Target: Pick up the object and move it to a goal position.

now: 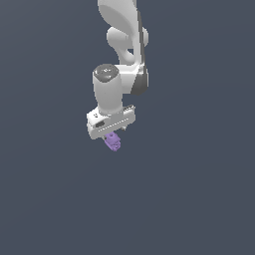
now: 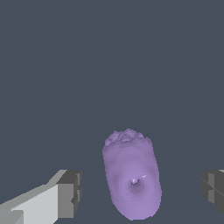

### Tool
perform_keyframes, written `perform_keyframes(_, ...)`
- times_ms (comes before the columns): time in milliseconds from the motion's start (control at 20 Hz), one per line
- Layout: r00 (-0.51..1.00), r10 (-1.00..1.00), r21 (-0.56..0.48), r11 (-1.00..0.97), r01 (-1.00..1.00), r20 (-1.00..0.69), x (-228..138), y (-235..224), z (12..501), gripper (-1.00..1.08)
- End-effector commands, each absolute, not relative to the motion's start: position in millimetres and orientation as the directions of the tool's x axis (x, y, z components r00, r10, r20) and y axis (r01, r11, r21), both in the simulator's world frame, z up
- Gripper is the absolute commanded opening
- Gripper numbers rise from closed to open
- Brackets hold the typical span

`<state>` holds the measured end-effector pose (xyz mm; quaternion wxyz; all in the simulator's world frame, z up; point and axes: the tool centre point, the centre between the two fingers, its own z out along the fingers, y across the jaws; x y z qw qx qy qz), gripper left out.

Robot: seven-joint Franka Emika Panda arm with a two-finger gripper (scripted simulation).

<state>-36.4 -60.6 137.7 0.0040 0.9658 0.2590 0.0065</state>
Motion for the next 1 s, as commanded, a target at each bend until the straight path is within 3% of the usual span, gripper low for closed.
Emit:
perform_keyframes(0, 0.839, 0.544, 0.009, -0.839, 0.544, 0.007, -41, -65, 133, 1.00)
perform_keyframes(950, 0.755, 0.656, 0.000, -0.755, 0.656, 0.000, -56, -78, 119, 1.00)
